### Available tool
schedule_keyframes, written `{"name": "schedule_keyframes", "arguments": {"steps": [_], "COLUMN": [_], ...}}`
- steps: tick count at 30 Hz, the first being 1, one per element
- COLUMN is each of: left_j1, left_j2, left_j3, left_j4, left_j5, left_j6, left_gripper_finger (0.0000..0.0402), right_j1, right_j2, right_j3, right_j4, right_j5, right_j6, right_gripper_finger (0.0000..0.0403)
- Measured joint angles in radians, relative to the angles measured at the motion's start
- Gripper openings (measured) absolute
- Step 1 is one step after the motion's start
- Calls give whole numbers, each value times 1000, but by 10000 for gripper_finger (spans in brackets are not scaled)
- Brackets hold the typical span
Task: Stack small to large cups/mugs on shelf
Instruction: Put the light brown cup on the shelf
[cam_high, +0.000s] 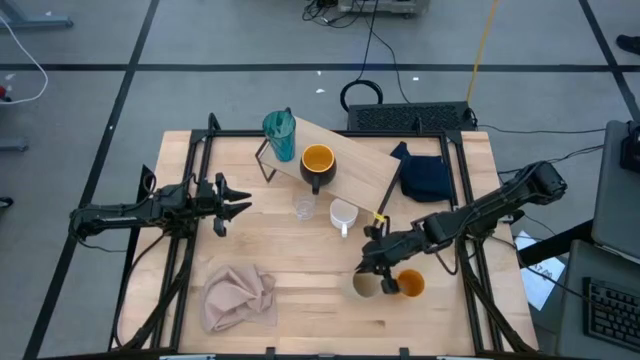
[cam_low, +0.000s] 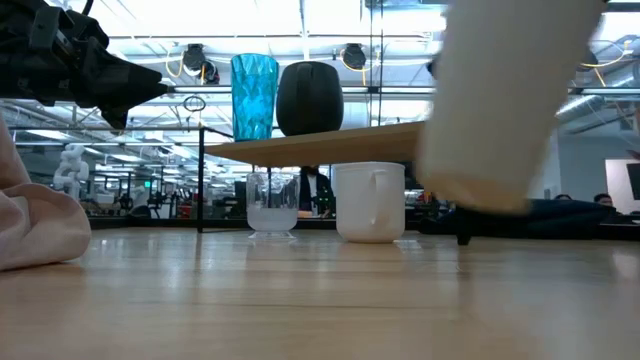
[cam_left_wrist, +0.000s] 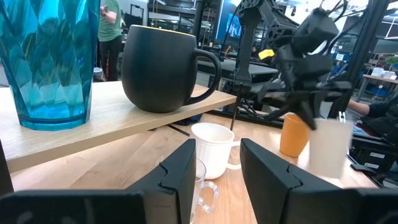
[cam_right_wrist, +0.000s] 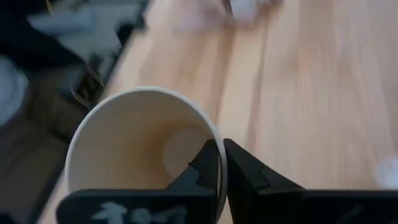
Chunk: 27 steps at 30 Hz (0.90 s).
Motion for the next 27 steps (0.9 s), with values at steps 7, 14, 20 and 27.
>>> {"name": "schedule_keyframes", "arguments": {"steps": [7, 14, 20, 27], "left_j1": [0, 0, -1, -2], "left_j2": [0, 0, 0, 0], "left_j3": [0, 0, 0, 0], "left_j4": [0, -3, -6, -7], "left_j5": [0, 1, 1, 10], "left_j6": [0, -10, -10, -13], "left_gripper_finger": [124, 124, 124, 124], "right_j1": [-38, -54, -103, -317], "right_j2": [-23, -108, -188, -187], "right_j3": [3, 98, 265, 490], "right_j4": [181, 179, -43, -379], "right_j5": [4, 33, 173, 206], "right_j6": [-57, -249, -351, -331], "right_gripper_finger": [2, 1, 1, 0]}}
